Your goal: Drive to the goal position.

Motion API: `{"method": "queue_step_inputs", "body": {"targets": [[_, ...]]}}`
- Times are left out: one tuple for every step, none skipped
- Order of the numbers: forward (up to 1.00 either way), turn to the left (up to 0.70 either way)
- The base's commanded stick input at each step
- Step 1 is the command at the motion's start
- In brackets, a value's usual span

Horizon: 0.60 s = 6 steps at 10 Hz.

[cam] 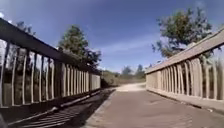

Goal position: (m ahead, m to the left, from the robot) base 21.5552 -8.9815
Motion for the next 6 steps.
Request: {"method": "queue_step_inputs", "body": {"targets": [[0.5, 0.0], [0.5, 0.0], [0.5, 0.0], [0.5, 0.0], [0.5, 0.0], [0.5, 0.0]]}}
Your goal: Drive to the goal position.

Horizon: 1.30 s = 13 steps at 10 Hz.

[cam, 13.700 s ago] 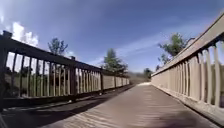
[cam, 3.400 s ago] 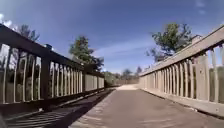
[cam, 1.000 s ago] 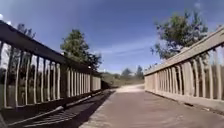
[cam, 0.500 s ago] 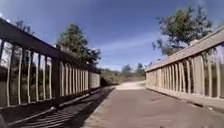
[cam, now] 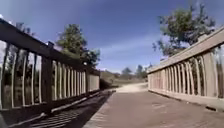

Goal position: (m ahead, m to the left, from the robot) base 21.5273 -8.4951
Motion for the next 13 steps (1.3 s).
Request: {"method": "queue_step_inputs", "body": {"targets": [[0.5, 0.0], [0.5, 0.0], [0.5, 0.0], [0.5, 0.0], [0.5, 0.0], [0.5, 0.0], [0.5, 0.0], [0.5, 0.0], [0.5, 0.0], [0.5, 0.0], [0.5, 0.0], [0.5, 0.0], [0.5, 0.0]]}}
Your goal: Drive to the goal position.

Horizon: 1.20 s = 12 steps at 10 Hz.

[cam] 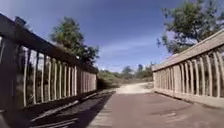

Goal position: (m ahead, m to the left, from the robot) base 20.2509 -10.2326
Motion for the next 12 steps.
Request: {"method": "queue_step_inputs", "body": {"targets": [[0.5, 0.0], [0.5, 0.0], [0.5, -0.01], [0.5, -0.09], [0.5, -0.36], [0.5, -0.25], [0.5, 0.0], [0.5, 0.0], [0.5, 0.0], [0.5, 0.0], [0.5, -0.36], [0.5, -0.5]]}}
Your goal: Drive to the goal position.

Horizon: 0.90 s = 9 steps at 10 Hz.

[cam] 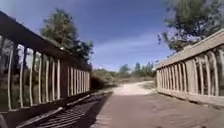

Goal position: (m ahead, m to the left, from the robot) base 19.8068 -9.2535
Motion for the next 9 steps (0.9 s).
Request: {"method": "queue_step_inputs", "body": {"targets": [[0.5, -0.12], [0.5, 0.0], [0.5, 0.0], [0.5, 0.0], [0.5, 0.0], [0.5, 0.0], [0.5, 0.0], [0.5, 0.0], [0.5, 0.0]]}}
